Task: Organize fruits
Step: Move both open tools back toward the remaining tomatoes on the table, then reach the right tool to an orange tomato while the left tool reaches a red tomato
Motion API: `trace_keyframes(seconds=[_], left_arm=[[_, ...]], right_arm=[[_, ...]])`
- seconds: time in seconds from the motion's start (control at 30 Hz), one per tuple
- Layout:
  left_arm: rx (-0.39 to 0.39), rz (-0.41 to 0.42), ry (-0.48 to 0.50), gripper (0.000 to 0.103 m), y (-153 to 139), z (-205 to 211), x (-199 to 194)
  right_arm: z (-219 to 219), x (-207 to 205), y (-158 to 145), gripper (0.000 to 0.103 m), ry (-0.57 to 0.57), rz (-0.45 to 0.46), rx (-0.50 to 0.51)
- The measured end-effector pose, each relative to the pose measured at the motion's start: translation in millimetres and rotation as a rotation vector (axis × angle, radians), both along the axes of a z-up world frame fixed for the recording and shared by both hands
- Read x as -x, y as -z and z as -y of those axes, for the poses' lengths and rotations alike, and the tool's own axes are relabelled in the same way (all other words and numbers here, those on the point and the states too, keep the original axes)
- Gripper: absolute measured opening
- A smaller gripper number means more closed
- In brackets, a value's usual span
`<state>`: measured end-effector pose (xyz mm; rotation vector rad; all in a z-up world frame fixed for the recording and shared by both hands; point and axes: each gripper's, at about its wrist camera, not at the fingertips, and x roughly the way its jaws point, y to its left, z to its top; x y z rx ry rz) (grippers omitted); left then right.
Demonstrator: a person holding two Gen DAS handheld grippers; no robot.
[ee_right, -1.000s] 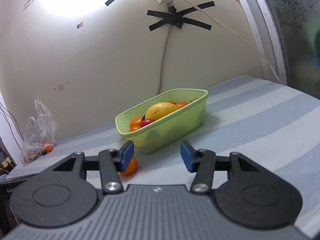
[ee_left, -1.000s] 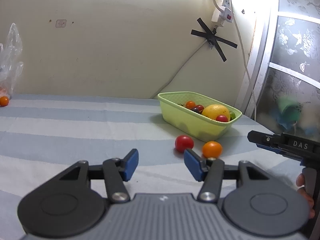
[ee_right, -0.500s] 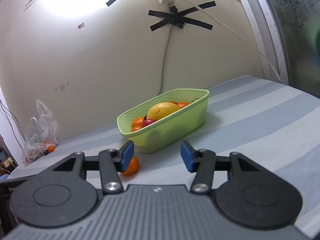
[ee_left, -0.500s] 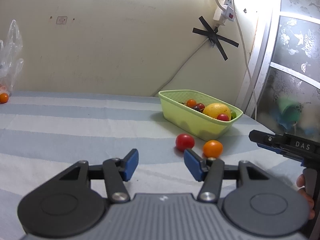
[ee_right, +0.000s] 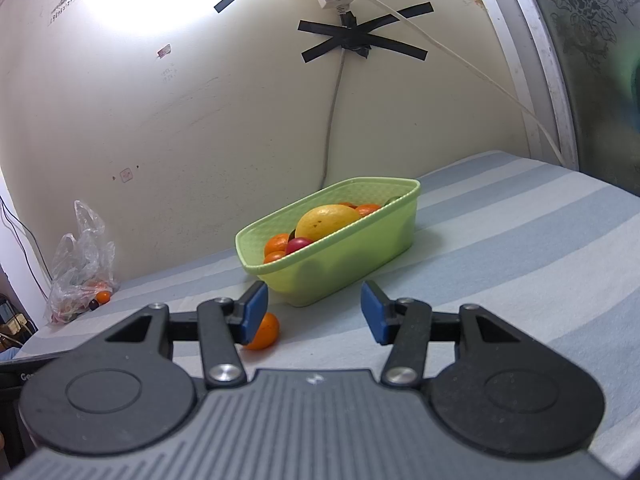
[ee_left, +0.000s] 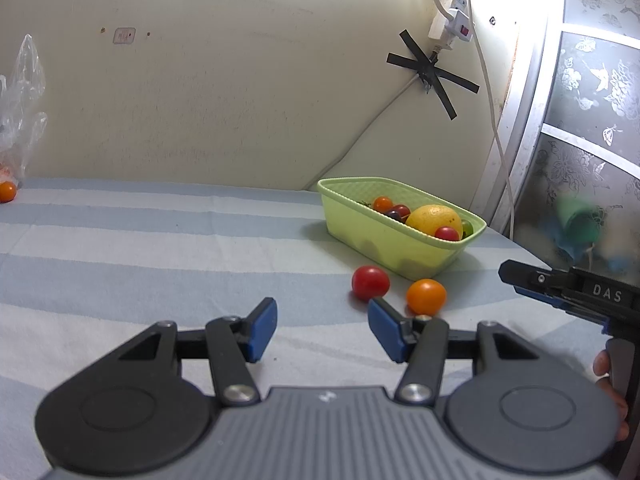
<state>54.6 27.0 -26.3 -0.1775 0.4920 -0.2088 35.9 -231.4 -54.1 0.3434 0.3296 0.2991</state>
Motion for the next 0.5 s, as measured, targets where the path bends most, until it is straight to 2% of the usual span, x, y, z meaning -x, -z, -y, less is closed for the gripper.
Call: trace_keyframes(seconds=[0.17, 0.37, 0.43, 0.5], left_arm=[[0.011, -0.012, -0.001, 0.052, 1, -1, 0], [0.058, -0.076, 0.021, 0.052, 1, -8, -14], [0.053, -0.060, 0.046, 0.052, -5, -8, -19], [0.053, -0.043, 0.077, 0.056, -14, -7, -26]], right_arm=[[0, -1, -1, 0.054, -0.011, 0.001, 0.004], [-3, -2, -2, 0.054, -0.032, -0.005, 0.023], [-8, -4, -2, 0.054, -0.058, -0.020, 0.052], [-13, -7, -2, 0.054, -0.099, -0.037, 0.083]])
